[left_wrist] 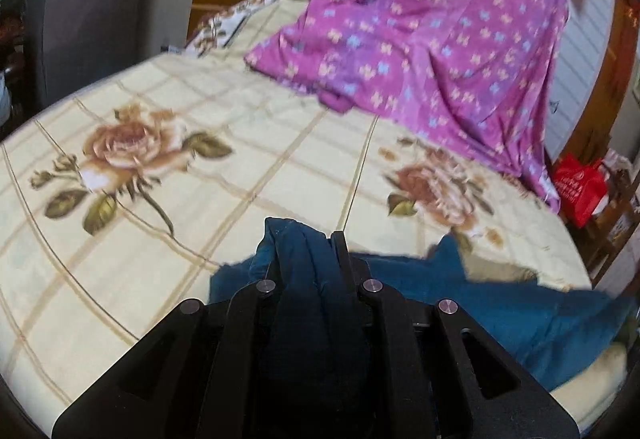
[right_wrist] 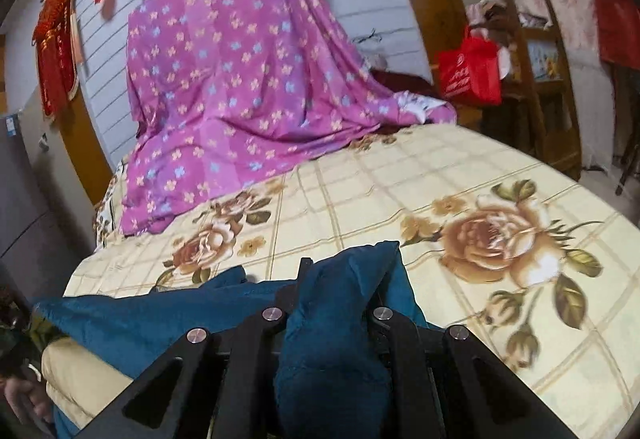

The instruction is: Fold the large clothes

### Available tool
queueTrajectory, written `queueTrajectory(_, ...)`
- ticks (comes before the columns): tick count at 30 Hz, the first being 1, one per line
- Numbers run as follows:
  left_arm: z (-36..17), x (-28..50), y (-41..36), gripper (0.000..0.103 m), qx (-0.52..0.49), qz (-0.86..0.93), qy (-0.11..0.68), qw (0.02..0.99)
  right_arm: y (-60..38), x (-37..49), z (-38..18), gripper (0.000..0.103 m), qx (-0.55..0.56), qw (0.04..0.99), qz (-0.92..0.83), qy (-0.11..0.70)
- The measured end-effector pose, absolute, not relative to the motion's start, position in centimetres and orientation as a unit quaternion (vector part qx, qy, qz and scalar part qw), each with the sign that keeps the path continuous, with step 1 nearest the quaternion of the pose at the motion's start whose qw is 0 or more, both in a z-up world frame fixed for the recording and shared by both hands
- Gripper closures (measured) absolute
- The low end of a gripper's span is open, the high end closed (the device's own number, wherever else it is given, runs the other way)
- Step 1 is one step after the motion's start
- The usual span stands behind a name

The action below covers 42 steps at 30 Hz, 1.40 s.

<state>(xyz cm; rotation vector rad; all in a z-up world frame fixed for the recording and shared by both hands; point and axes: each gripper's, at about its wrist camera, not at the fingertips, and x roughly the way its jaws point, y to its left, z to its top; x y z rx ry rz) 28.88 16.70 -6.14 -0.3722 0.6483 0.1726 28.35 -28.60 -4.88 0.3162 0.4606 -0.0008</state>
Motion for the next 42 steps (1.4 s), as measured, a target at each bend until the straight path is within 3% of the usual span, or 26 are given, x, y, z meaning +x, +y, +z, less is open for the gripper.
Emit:
queueTrajectory(8,-8.4,30.7,16.8,0.084,-0.202,0.066,0.375,0.902,-28.3,31.3,-8.4,0.086,0.145,0.942,-0.009,0.304)
queueTrajectory(20,-8.3,31.0,18.2,0.072,-0.247,0.026,0.393,0.885,-29.3,30.7,-8.7,0.073,0.188,0.935,0.0,0.302)
queueTrajectory(23,-7.6,30.7,19.0,0.054,-0.279,-0.003,0.377,0.883,-29.7,30.2,-8.2,0.068,0.207,0.934,0.005,0.29)
queueTrajectory(25,-7.3,30.3,19.6,0.026,-0.31,-0.031,0.362,0.879,-30.0,29.9,-7.9,0.063,0.222,0.934,0.011,0.282)
queueTrajectory(26,-7.0,30.2,19.9,0.023,-0.321,-0.039,0.353,0.878,-30.2,29.7,-7.8,0.062,0.232,0.933,0.014,0.275)
queueTrajectory(29,-5.9,29.6,20.5,0.023,-0.33,-0.035,0.329,0.884,-30.8,29.2,-7.3,0.054,0.26,0.93,0.025,0.258)
queueTrajectory(31,-5.3,29.1,21.0,0.023,-0.335,-0.025,0.314,0.888,-31.4,28.5,-6.8,0.032,0.284,0.929,0.03,0.237)
queueTrajectory(33,-4.8,28.6,21.3,0.023,-0.334,-0.015,0.302,0.893,-32.0,27.6,-6.1,0.02,0.306,0.929,0.026,0.207)
queueTrajectory(42,-2.6,26.7,20.5,0.023,-0.295,-0.014,0.275,0.915,-32.8,24.8,-3.1,0.02,0.278,0.945,0.005,0.17)
